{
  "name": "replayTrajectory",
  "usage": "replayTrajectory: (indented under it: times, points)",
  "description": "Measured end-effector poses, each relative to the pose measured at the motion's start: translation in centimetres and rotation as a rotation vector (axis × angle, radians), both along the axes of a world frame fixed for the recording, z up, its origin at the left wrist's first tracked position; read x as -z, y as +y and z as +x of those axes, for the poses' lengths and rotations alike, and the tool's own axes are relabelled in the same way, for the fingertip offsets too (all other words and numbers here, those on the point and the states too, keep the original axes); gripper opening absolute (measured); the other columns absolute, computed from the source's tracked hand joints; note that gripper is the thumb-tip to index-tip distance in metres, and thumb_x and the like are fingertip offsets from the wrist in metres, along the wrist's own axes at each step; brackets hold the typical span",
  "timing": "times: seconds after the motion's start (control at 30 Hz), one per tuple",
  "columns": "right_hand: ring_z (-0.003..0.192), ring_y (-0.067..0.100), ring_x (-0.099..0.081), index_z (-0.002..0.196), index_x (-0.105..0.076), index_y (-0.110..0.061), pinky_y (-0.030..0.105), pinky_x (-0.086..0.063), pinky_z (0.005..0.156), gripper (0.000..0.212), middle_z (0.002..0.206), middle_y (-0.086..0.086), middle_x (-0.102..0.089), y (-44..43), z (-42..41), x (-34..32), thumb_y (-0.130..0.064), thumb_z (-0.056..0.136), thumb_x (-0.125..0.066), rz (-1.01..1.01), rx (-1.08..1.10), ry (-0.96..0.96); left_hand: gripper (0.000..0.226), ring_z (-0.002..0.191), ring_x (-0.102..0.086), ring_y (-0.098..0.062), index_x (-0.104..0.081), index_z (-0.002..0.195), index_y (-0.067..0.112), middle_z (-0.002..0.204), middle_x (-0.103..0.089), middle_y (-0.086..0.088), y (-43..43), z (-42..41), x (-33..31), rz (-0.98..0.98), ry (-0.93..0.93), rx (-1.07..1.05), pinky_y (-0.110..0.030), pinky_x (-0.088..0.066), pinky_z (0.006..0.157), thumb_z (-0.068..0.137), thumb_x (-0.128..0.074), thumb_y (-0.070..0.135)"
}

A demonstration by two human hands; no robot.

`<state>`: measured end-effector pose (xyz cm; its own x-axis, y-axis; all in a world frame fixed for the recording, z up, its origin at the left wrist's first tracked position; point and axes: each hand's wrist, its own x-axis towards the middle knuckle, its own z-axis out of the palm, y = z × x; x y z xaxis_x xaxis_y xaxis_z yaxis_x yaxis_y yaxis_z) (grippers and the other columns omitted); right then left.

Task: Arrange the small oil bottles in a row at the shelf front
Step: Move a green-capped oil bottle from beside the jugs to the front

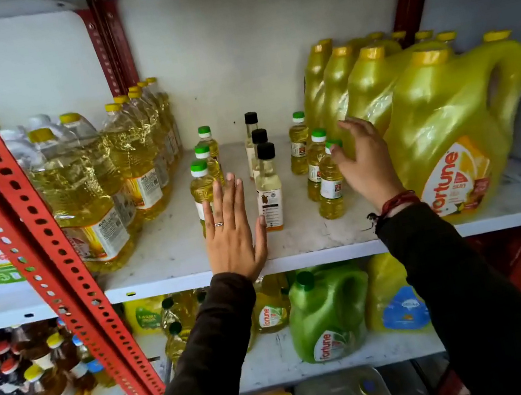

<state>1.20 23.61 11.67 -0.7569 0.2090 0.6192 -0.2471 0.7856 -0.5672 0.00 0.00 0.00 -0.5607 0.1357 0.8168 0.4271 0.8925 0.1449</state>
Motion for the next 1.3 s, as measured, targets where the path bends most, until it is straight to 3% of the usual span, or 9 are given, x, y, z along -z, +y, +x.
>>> replayTrajectory:
  times: [0.1,0.23,0.37,0.53,0.8,0.97,1.1,1.2,1.3]
  points:
    - [0.136,0.027,-0.051,0.137,-0.058,-0.010,0.031,-0.037,0.115,0.046,0.145,0.012,-0.055,0.8,-0.8,-0.4,-0.019,0.092,-0.065,-0.032,0.004,-0.096,0.072,0.160,0.002,-0.021,-0.021,0.164,0.005,0.172,-0.015,-0.012,0.1,-0.5,0.8,-0.012,-0.055,-0.037,-0.039,0.007,0.130,0.103,-0.033,0.042]
    - [0.118,0.021,-0.062,0.130,-0.063,-0.017,0.029,-0.047,0.100,0.043,0.129,0.006,-0.067,1.3,-1.3,0.1,-0.012,0.088,-0.070,-0.126,-0.067,-0.174,0.073,0.160,0.003,-0.022,-0.019,0.164,0.006,0.173,-0.011,-0.011,0.2,-1.0,1.9,-0.085,-0.086,-0.085,-0.038,0.009,0.130,0.103,-0.031,0.044]
    - [0.099,0.014,-0.062,0.133,-0.060,-0.016,0.026,-0.048,0.086,0.048,0.112,-0.003,-0.063,1.6,-2.1,0.7,-0.011,0.087,-0.073,-0.215,-0.112,-0.193,0.074,0.161,0.001,-0.024,-0.015,0.164,0.006,0.172,-0.007,-0.009,0.2,-1.1,2.1,-0.116,-0.034,-0.090,-0.039,0.009,0.130,0.102,-0.030,0.045]
    - [0.096,0.017,-0.064,0.125,-0.065,-0.012,0.037,-0.054,0.093,0.043,0.105,-0.002,-0.064,2.0,-3.1,1.0,-0.014,0.083,-0.077,-0.234,-0.108,-0.209,0.073,0.161,0.001,-0.023,-0.013,0.164,0.008,0.173,-0.003,-0.007,0.2,-1.2,2.4,-0.104,-0.014,-0.094,-0.038,0.009,0.130,0.103,-0.031,0.043]
    - [0.090,0.023,-0.070,0.096,-0.065,-0.022,0.045,-0.059,0.089,0.030,0.094,0.000,-0.070,1.7,-3.7,1.0,-0.026,0.074,-0.085,-0.261,-0.013,-0.179,0.072,0.161,-0.001,-0.025,-0.014,0.164,0.007,0.173,-0.005,-0.009,0.2,-1.1,2.2,-0.106,-0.043,-0.109,-0.038,0.009,0.130,0.103,-0.028,0.043]
    - [0.078,0.024,-0.071,0.068,-0.057,-0.025,0.042,-0.061,0.076,0.037,0.082,0.004,-0.074,1.3,-3.4,0.7,-0.042,0.064,-0.089,-0.220,0.092,-0.165,0.072,0.160,-0.003,-0.026,-0.017,0.164,0.005,0.172,-0.008,-0.011,0.3,-0.9,2.0,-0.107,-0.066,-0.109,-0.039,0.008,0.130,0.103,-0.029,0.042]
    - [0.069,0.018,-0.066,0.067,-0.063,-0.022,0.032,-0.055,0.067,0.040,0.075,0.001,-0.072,1.2,-3.2,0.6,-0.052,0.062,-0.088,-0.207,0.112,-0.201,0.072,0.160,-0.004,-0.027,-0.019,0.164,0.005,0.172,-0.010,-0.011,0.3,-0.8,1.9,-0.104,-0.076,-0.105,-0.038,0.008,0.130,0.103,-0.028,0.041]
    - [0.073,0.004,-0.064,0.067,-0.063,-0.030,0.021,-0.047,0.064,0.027,0.074,-0.014,-0.068,1.6,-2.9,0.4,-0.045,0.068,-0.086,-0.312,-0.006,-0.273,0.071,0.160,-0.003,-0.026,-0.020,0.163,0.005,0.172,-0.009,-0.011,0.3,-0.8,1.9,-0.107,-0.070,-0.110,-0.038,0.008,0.130,0.103,-0.028,0.041]
    - [0.082,0.003,-0.065,0.077,-0.069,-0.033,0.021,-0.049,0.073,0.013,0.090,-0.008,-0.075,2.1,-2.7,0.4,-0.030,0.077,-0.081,-0.352,-0.116,-0.352,0.071,0.160,-0.001,-0.025,-0.019,0.164,0.005,0.172,-0.007,-0.010,0.3,-0.8,1.9,-0.114,-0.069,-0.113,-0.038,0.009,0.130,0.103,-0.027,0.041]
